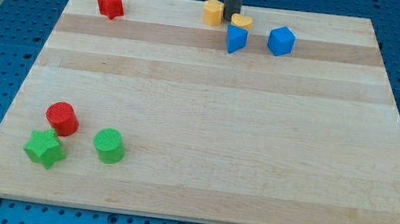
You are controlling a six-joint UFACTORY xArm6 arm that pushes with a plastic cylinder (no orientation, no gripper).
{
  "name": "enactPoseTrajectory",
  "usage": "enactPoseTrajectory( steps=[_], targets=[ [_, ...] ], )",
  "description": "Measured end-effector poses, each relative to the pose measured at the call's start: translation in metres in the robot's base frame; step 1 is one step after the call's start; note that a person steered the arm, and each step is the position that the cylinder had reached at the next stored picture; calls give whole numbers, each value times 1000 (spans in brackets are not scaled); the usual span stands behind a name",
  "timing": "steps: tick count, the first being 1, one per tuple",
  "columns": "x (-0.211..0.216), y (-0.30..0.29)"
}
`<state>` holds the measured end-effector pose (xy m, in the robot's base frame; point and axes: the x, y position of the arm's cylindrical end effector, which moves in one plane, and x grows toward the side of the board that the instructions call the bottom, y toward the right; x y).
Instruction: Push the hexagon slightly down
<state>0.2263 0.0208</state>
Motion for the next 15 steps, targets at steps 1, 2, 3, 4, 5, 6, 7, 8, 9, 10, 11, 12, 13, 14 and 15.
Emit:
enactPoseTrajectory(
  steps=[1,2,3,4,5,6,7,8,9,10,11,12,13,14,15],
  targets=[
    [-9,17],
    [-30,23],
    [-34,9],
    [-34,-11],
    [-34,-17],
    [-34,-17],
    [-33,-17],
    [-31,-18],
    [-26,-20],
    [-25,-23],
    [-21,-24],
    [-21,-24],
    [-20,-24],
    [-14,-24],
    [-13,-24]
  ],
)
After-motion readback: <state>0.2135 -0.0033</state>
